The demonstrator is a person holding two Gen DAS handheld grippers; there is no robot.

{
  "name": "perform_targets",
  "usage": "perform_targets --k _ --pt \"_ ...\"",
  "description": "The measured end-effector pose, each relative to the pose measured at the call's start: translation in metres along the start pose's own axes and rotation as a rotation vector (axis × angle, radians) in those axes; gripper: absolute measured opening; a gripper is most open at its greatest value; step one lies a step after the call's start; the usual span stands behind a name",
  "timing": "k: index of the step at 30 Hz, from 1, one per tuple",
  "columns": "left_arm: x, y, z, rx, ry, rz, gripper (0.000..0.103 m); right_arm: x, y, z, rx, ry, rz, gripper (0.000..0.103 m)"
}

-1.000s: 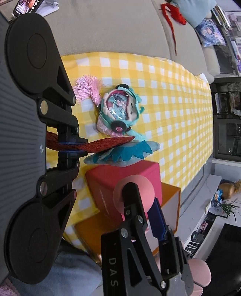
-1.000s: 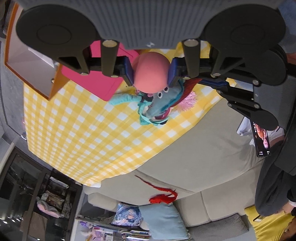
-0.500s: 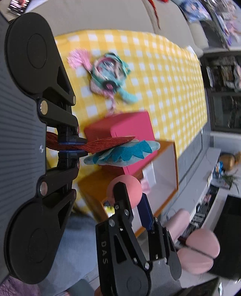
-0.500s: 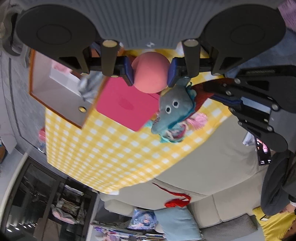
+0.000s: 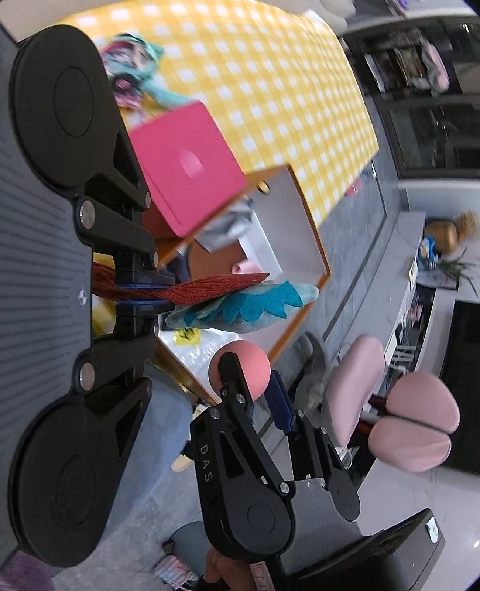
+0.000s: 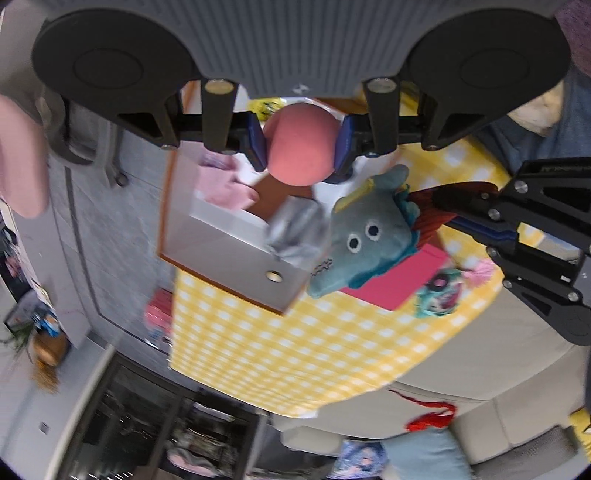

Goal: Organize soft objects
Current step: 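Carry the plush and the pink ball over the white box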

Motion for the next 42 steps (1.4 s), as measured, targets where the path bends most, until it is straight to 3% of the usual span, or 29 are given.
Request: perform_targets --k 9,20,27,36,42 --pt "-0.028 0.005 0.042 0.015 0.043 0.037 0.006 -0.016 -0.046 0.018 0.044 0.01 0.047 0.039" --pt "-0.045 0.031 0.091 -0.022 0.141 0.017 0.006 -0.041 -0.075 0.072 0.052 0.047 0.066 0.039" --pt "-0.046 0.043 0.129 -0.004 0.243 0.036 0.006 -0.037 -0.083 0.118 0.045 0.111 -0.021 0.039" --pt "-0.04 0.055 0.159 -0.078 0.294 0.084 0.006 -0.039 -0.088 0.158 0.062 0.13 -0.105 0.042" --pt "-0.03 0.058 0.173 -0.062 0.338 0.077 0.006 -0.038 -0.091 0.175 0.068 0.161 -0.116 0.043"
Point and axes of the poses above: each gripper's, at about its wrist camera, not at the fingertips, and z roughly the way its jaws point, y to its left, x to its underside, the point moved 10 cm from there along z, roughly the way its jaws point, and after that the axes turned 8 degrees about z, right-handed, at the moved point
